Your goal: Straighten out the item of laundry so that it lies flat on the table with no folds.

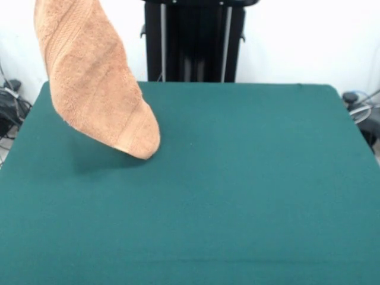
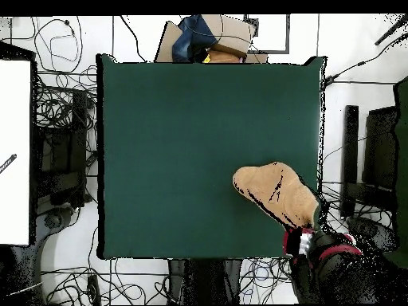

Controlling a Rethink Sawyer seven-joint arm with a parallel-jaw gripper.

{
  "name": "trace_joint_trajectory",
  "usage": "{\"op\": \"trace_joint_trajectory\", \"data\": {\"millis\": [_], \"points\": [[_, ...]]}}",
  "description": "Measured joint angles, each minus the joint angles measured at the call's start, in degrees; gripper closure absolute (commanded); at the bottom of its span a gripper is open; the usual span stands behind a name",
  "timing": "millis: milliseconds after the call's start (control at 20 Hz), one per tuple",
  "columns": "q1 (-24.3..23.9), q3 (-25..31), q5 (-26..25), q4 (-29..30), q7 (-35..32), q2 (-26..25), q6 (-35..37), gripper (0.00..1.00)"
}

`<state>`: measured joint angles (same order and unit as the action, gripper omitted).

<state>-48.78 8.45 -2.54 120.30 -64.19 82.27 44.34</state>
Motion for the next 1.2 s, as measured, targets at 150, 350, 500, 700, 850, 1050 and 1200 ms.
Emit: {"op": "trace_joint_trajectory", "data": {"millis": [150, 350, 500, 700, 850, 1050, 1200], "points": [[-0.9, 0.0, 0.0, 0.0, 2.6, 0.4, 0.0, 1.0], [-2.2, 0.0, 0.0, 0.0, 6.7, 0.9, 0.0, 1.0], [-3.2, 0.0, 0.0, 0.1, 8.4, 0.9, 0.0, 1.0], [-5.2, 0.0, 0.0, 0.4, 9.6, 0.8, 0.0, 1.0], [-7.2, 0.0, 0.0, 0.9, 10.1, 0.6, -0.3, 1.0], [-9.3, 0.0, -0.1, 1.5, 10.5, -0.1, -1.5, 1.0], [-10.4, 0.1, -0.3, 1.8, 11.1, -0.6, -3.1, 1.0]]}}
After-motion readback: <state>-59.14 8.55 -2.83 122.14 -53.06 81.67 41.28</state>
